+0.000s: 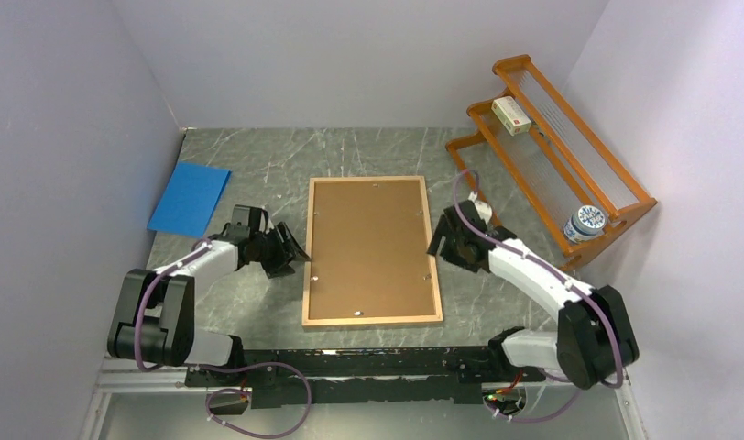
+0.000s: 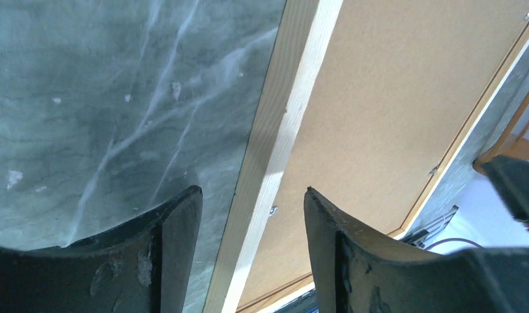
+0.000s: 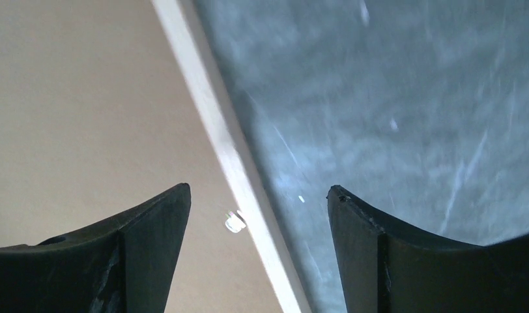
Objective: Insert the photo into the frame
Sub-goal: Move the photo frame to the center of the board, then install the photo frame at the center of the board.
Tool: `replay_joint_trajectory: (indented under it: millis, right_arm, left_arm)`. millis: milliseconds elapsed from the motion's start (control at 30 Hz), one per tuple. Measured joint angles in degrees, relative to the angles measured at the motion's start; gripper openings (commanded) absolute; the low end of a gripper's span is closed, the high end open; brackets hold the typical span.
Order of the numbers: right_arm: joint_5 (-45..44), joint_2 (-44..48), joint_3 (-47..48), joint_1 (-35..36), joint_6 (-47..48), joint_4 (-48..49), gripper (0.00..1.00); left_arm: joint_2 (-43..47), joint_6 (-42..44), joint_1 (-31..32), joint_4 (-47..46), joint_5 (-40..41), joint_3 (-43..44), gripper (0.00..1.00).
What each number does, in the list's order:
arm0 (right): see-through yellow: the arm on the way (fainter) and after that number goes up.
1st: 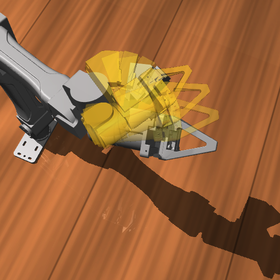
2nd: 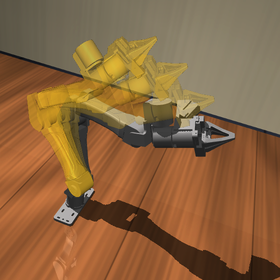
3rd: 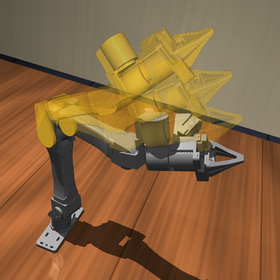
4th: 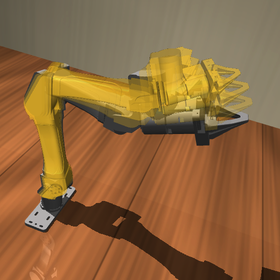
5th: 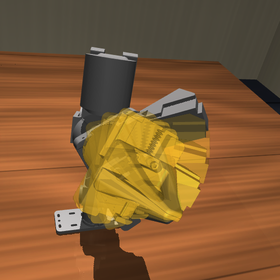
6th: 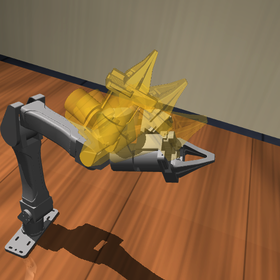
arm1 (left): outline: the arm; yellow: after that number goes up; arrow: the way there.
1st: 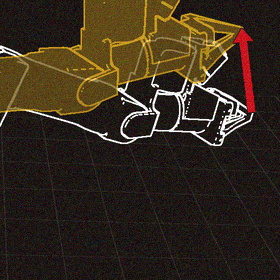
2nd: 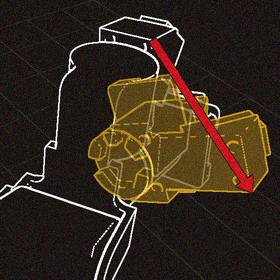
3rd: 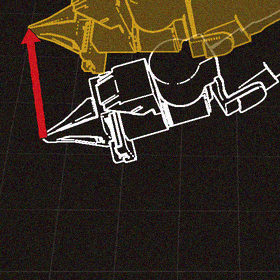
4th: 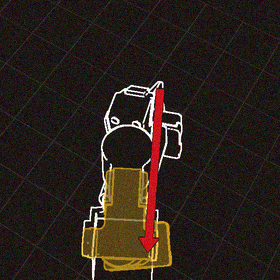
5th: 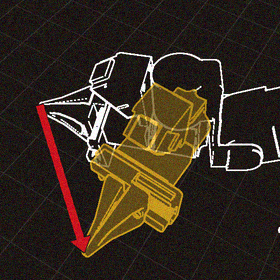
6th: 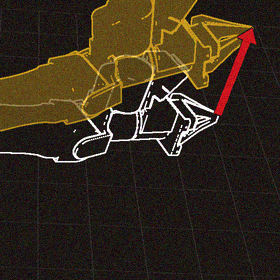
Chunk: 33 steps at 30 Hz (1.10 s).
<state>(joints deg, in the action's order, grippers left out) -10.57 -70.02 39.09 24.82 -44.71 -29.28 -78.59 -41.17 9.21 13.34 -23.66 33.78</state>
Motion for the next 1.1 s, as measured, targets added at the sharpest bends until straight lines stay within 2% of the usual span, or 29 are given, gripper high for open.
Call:
replay_joint_trajectory:
  millis: [167,333,533,833,1100]
  right_arm:
    - [-2.0,-10.2,12.7,0.2,8.9,5.6,0.79]
    - [2.8,-25.8,31.0,0.7,25.4,11.3,0.79]
    - [8.5,-42.5,49.9,0.9,47.3,12.6,0.81]
    - [16.9,-55.8,63.2,0.9,68.6,7.0,0.82]
    - [20.8,-62.2,69.4,0.8,76.3,4.1,0.79]
  left_arm:
    - [-3.3,1.4,0.0,0.8,0.8,3.8,0.6]
    - [-9.4,2.0,0.0,-0.1,-0.5,7.5,0.58]
    - [-11.6,3.1,0.0,-0.4,-0.6,9.6,0.54]
    - [-12.8,4.2,-0.1,-0.2,-0.4,10.4,0.48]
    - [-13.6,4.2,-0.1,-0.2,-0.6,10.9,0.46]
